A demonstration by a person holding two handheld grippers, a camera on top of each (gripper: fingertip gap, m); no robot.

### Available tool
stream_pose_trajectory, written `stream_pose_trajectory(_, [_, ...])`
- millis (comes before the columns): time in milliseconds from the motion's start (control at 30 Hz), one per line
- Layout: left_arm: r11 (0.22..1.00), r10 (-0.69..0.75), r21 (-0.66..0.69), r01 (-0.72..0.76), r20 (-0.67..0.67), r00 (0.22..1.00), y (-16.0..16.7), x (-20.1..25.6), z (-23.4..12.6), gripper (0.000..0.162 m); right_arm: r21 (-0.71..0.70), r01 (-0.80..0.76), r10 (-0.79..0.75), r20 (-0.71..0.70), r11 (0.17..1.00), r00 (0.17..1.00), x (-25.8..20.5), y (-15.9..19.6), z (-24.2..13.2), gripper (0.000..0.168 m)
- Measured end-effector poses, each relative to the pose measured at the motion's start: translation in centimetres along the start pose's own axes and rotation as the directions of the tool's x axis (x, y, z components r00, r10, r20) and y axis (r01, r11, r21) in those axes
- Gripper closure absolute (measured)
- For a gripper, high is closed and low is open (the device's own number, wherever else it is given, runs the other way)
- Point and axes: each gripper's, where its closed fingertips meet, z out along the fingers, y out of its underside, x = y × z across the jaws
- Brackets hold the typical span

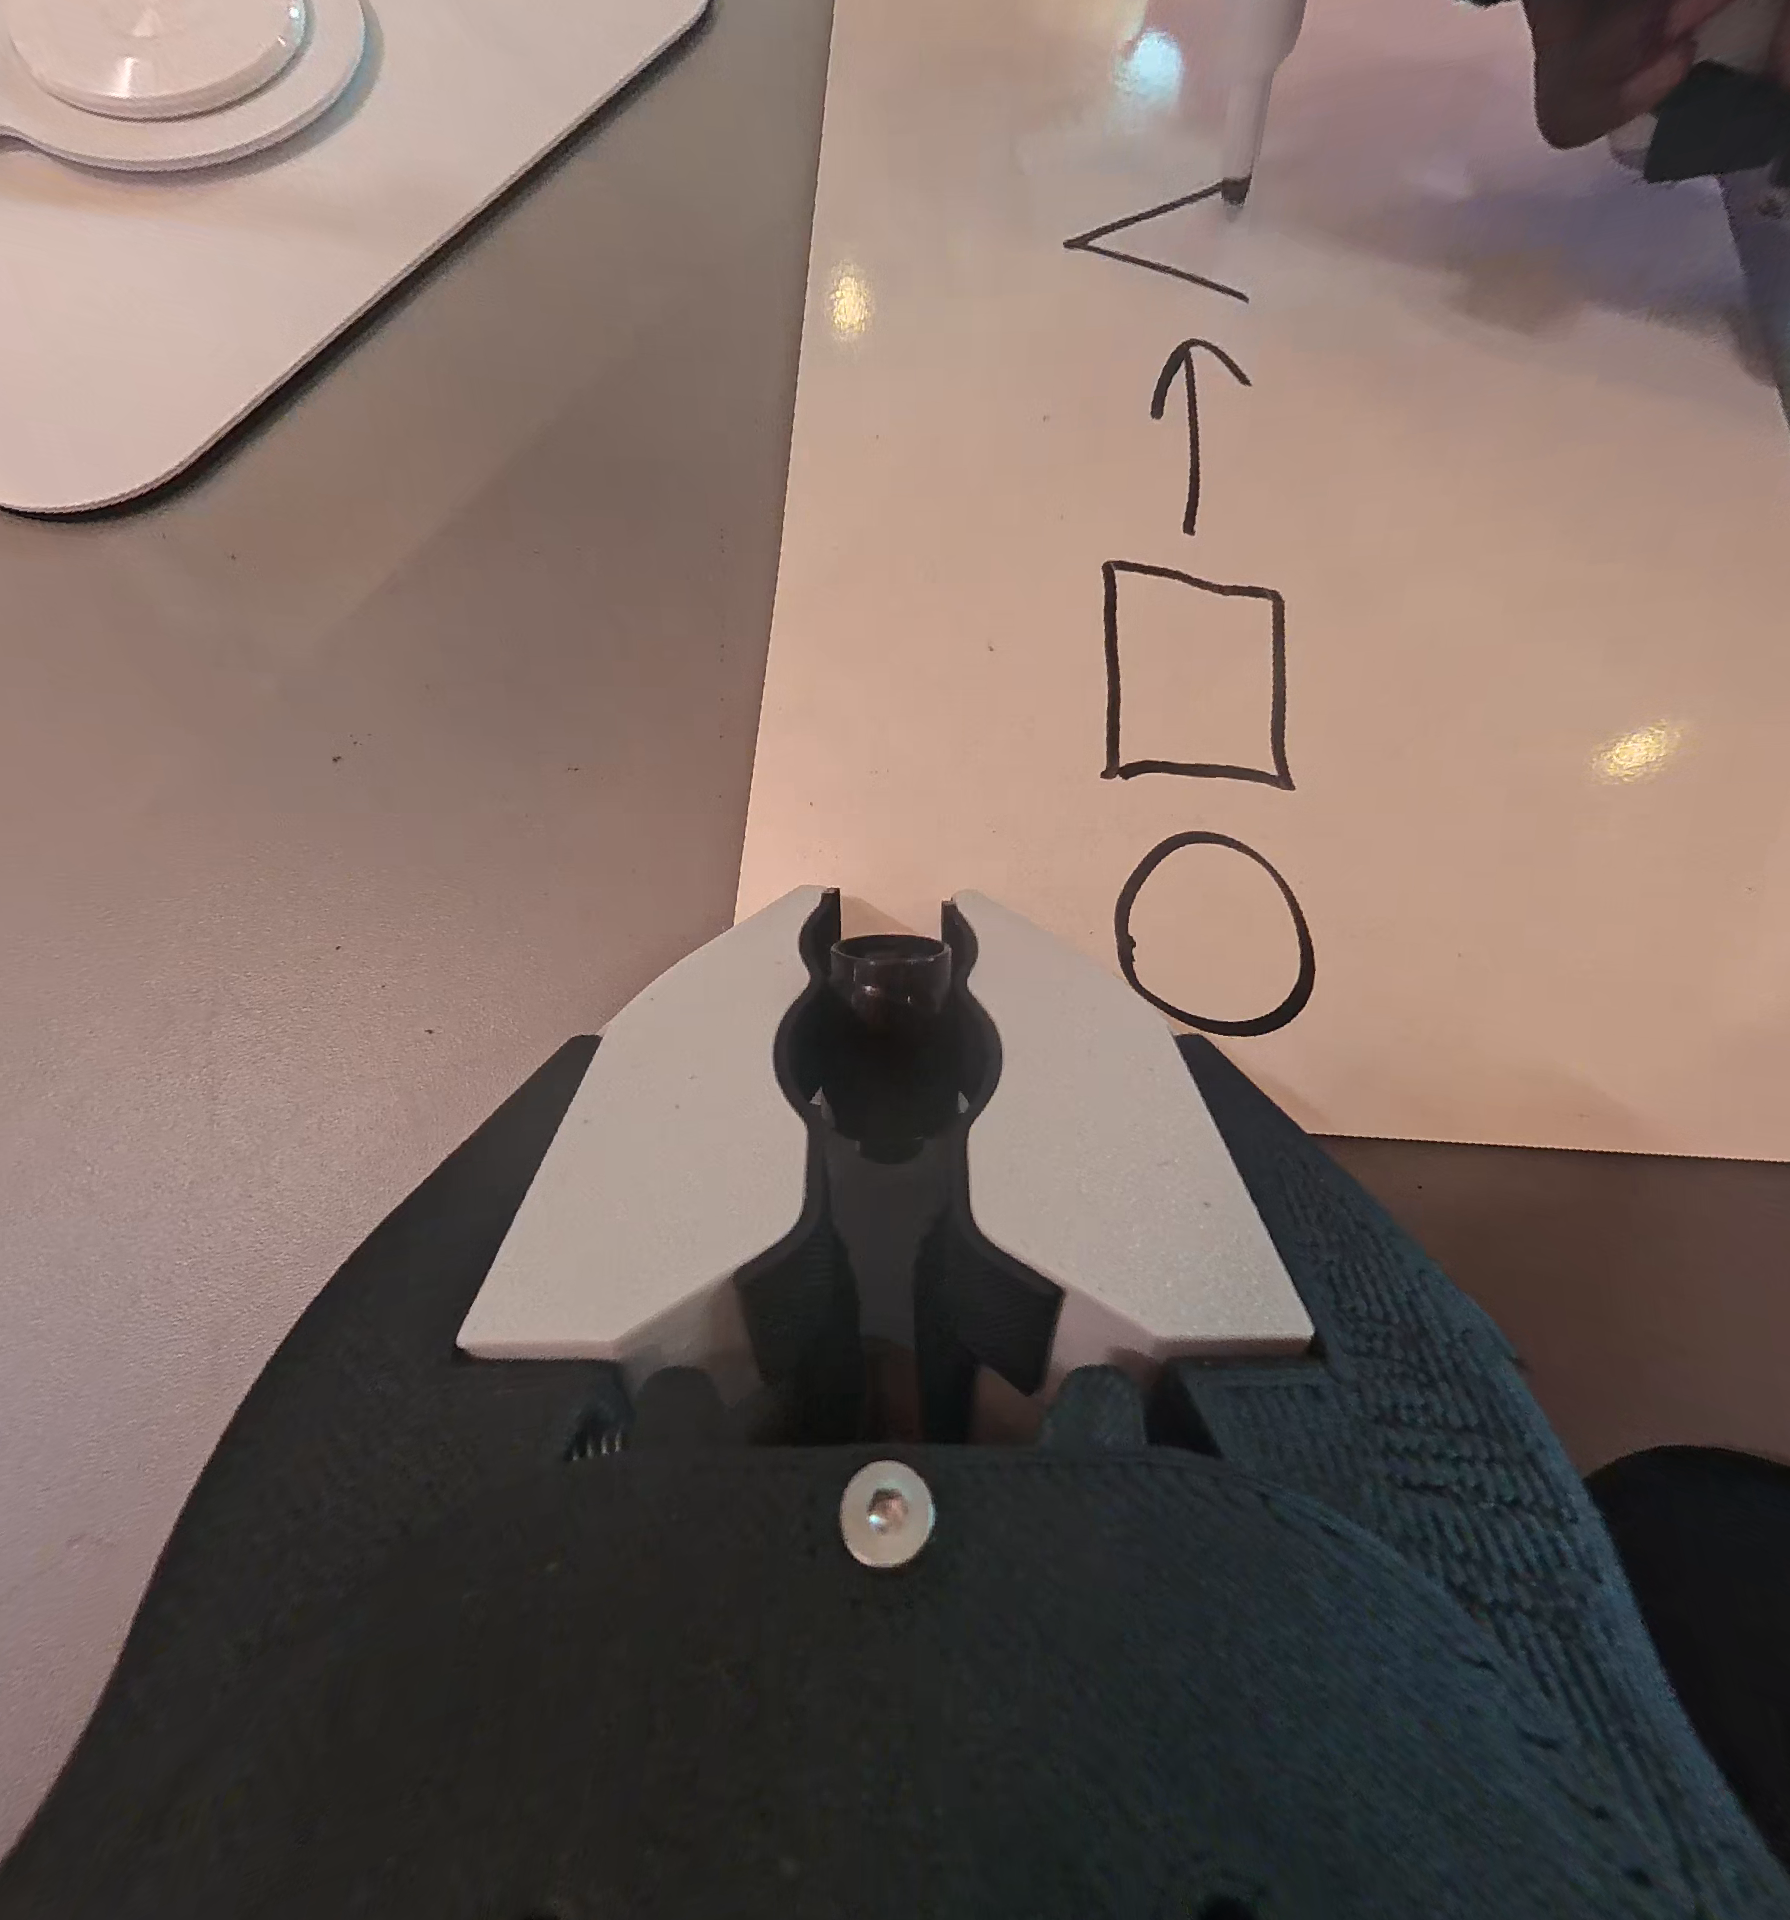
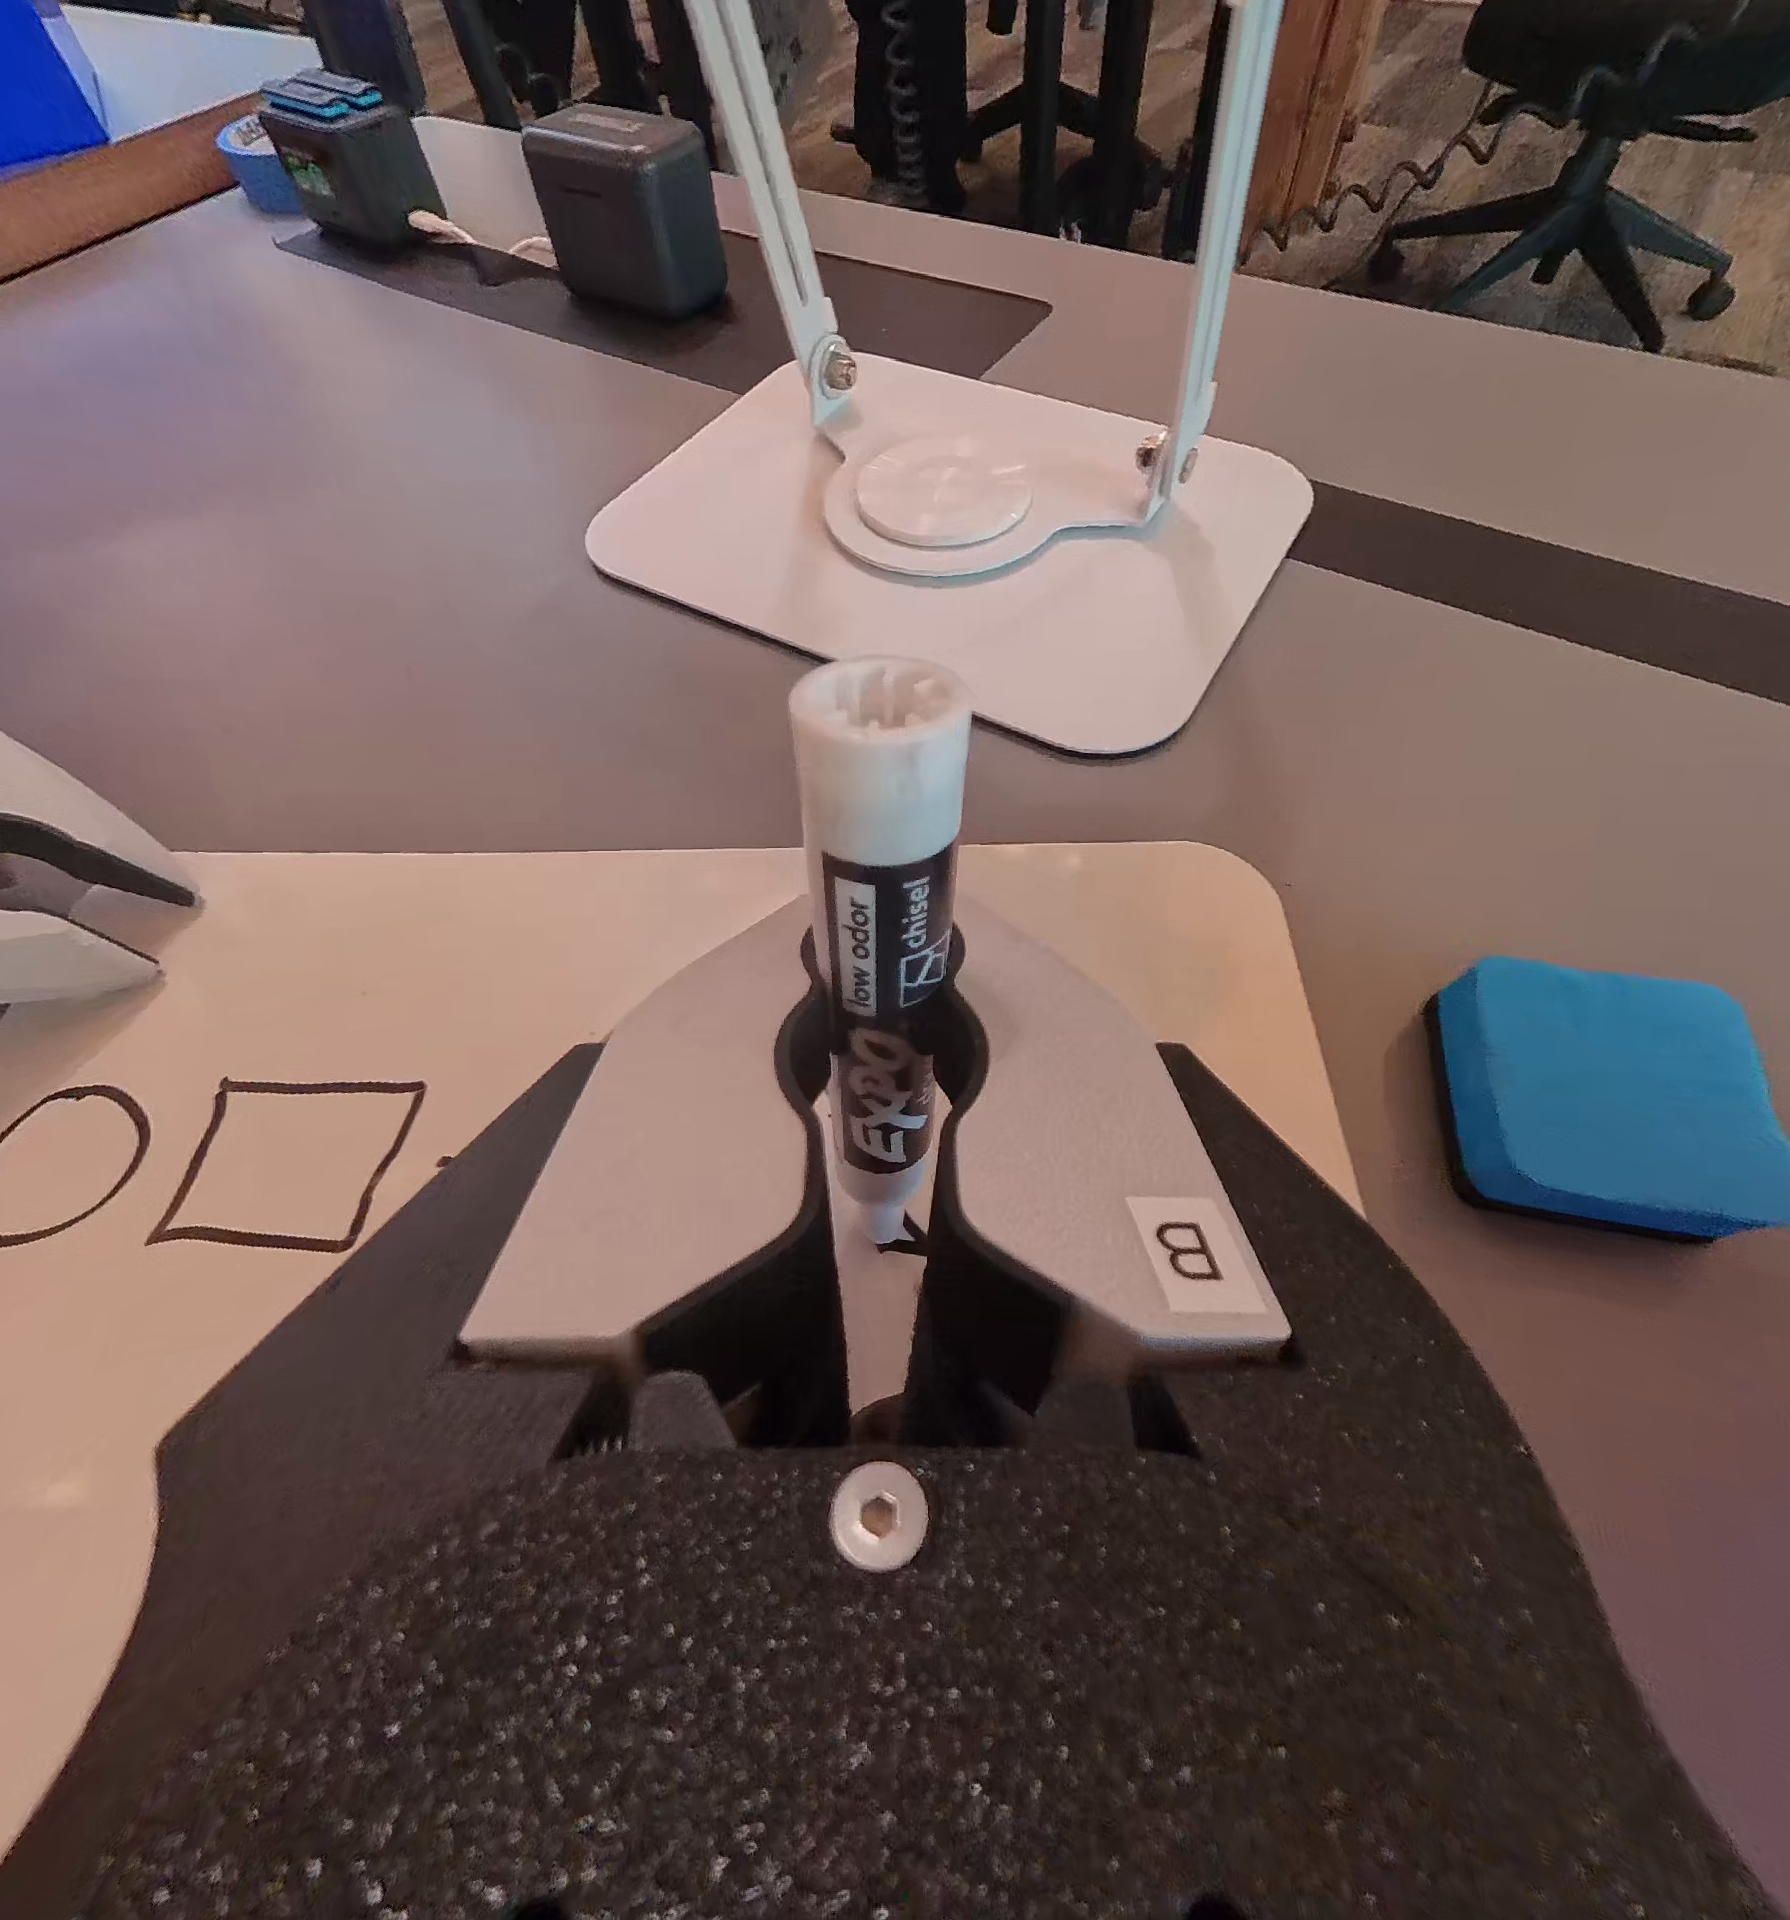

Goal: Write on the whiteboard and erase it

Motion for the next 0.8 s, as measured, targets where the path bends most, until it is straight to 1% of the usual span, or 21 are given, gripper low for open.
stream_pose_trajectory(233, [1.0, 0.0, 0.0, 0.0, 0.0, 1.0, 0.0, 0.0, 0.0, 0.143, 0.001, 0.013, -0.013, 0.053, 1.0, 0.998, -2.7, 0.0, 0.1, 0.153])
stream_pose_trajectory(400, [1.0, 0.002, 0.0, -0.002, 0.001, 1.0, 0.0, 0.0, 0.0, 0.143, 0.005, 0.008, -0.008, 0.065, 1.0, 0.998, -3.4, -0.1, 0.2, 0.153])
stream_pose_trajectory(467, [1.0, 0.002, 0.0, -0.002, 0.001, 1.0, 0.0, 0.0, 0.0, 0.143, 0.068, -0.022, 0.016, 0.078, 0.997, 0.997, -3.3, -1.2, -0.4, 0.152])
stream_pose_trajectory(533, [1.0, 0.003, 0.0, -0.003, 0.001, 1.0, 0.0, 0.0, 0.0, 0.143, 0.14, -0.083, 0.068, 0.113, 0.987, 0.991, -3.4, -2.8, -1.5, 0.152])
stream_pose_trajectory(600, [1.0, 0.009, -0.003, -0.009, 0.003, 1.0, 0.0, 0.1, -0.1, 0.143, 0.239, -0.157, 0.115, 0.181, 0.958, 0.977, -4.0, -5.0, -3.1, 0.152])
stream_pose_trajectory(633, [1.0, 0.029, 0.01, -0.029, -0.004, 1.0, -0.3, 0.2, -0.1, 0.143, 0.289, -0.208, 0.139, 0.24, 0.934, 0.961, -4.7, -6.1, -4.1, 0.152])
stream_pose_trajectory(667, [0.997, 0.061, 0.057, -0.059, -0.026, 0.998, -1.0, 0.8, -0.2, 0.143, 0.333, -0.262, 0.157, 0.311, 0.906, 0.937, -5.6, -7.2, -5.1, 0.152])
stream_pose_trajectory(733, [0.977, 0.115, 0.191, -0.094, -0.099, 0.988, -3.2, 2.7, -1.0, 0.143, 0.395, -0.369, 0.163, 0.466, 0.841, 0.87, -8.0, -9.1, -7.1, 0.152])
stream_pose_trajectory(800, [0.946, 0.142, 0.314, -0.077, -0.19, 0.972, -5.1, 5.1, -2.0, 0.144, 0.405, -0.454, 0.155, 0.587, 0.794, 0.794, -10.5, -10.1, -8.5, 0.152])
